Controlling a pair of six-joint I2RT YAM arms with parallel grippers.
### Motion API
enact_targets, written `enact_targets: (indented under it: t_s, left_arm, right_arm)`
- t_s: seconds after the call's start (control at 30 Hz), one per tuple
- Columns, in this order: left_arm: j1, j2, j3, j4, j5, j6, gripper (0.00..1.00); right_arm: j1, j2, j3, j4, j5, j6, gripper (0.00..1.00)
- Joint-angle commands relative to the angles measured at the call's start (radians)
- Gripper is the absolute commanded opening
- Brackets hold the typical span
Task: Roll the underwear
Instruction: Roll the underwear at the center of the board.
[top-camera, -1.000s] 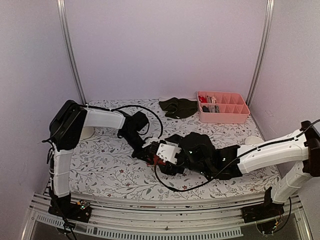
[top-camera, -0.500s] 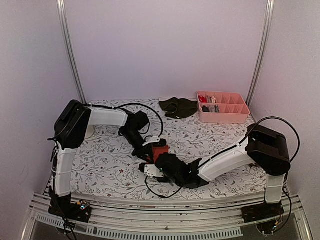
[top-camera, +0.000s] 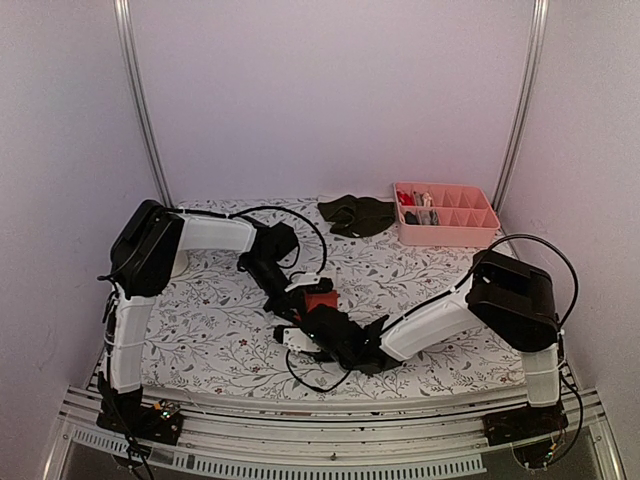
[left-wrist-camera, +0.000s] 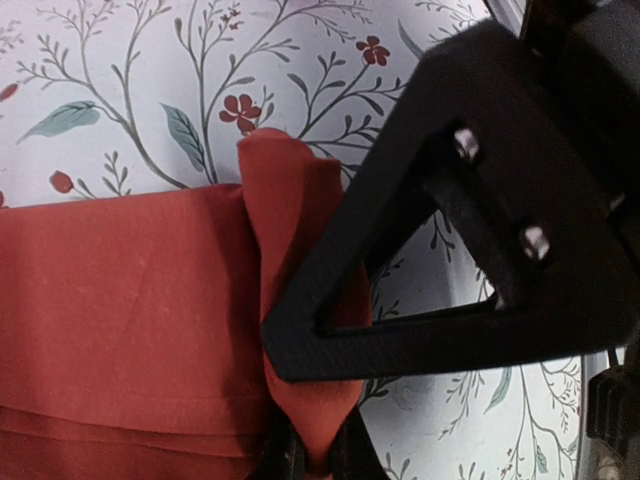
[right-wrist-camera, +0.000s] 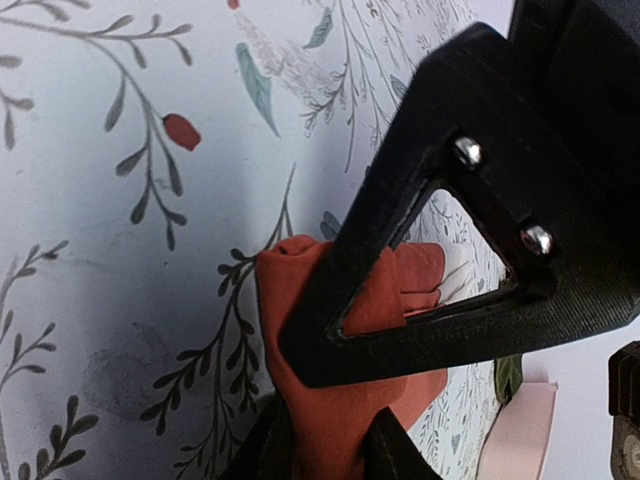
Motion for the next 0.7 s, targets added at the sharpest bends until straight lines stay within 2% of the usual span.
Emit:
enact_targets:
  t_s: [0.0,0.07,0.23,0.3,0.57,0.6,0.67]
  left_arm:
    - [-0.001,0.075,-0.041,-0.094,-0.113,0.01,0.06]
    - [0.0,0.061,-0.05,-0.087,-0.119,0.01,0.1]
    - [0.008,-0.037,-0.107,-0.023,-0.149,0.004,0.32]
    - [0.015,-0.082,-0.133,0.008,-0.155,0.001,0.38]
    - [0.05,-0.243,-0.272,0.128,-0.213,-0.002,0.95]
    - [0.059,-0.262,-0.296,0.151,-0.212,0.0,0.98]
    - [0.079,-0.345,-0.354,0.205,-0.215,0.004,0.98]
  right_arm:
    - [-0.011,0.035,0.038,-0.112,-0.059,0.045,0.12]
    - [-0.013,0.035,0.053,-0.147,-0.087,0.059,0.04]
    - [-0.025,0.023,0.101,-0.254,-0.196,0.128,0.03]
    - [-0.037,0.015,0.117,-0.291,-0.234,0.154,0.03]
    - [-0.082,-0.014,0.148,-0.38,-0.368,0.245,0.03]
    - [-0.087,-0.013,0.154,-0.395,-0.39,0.256,0.02]
    - [-0.1,-0.009,0.172,-0.431,-0.428,0.275,0.02]
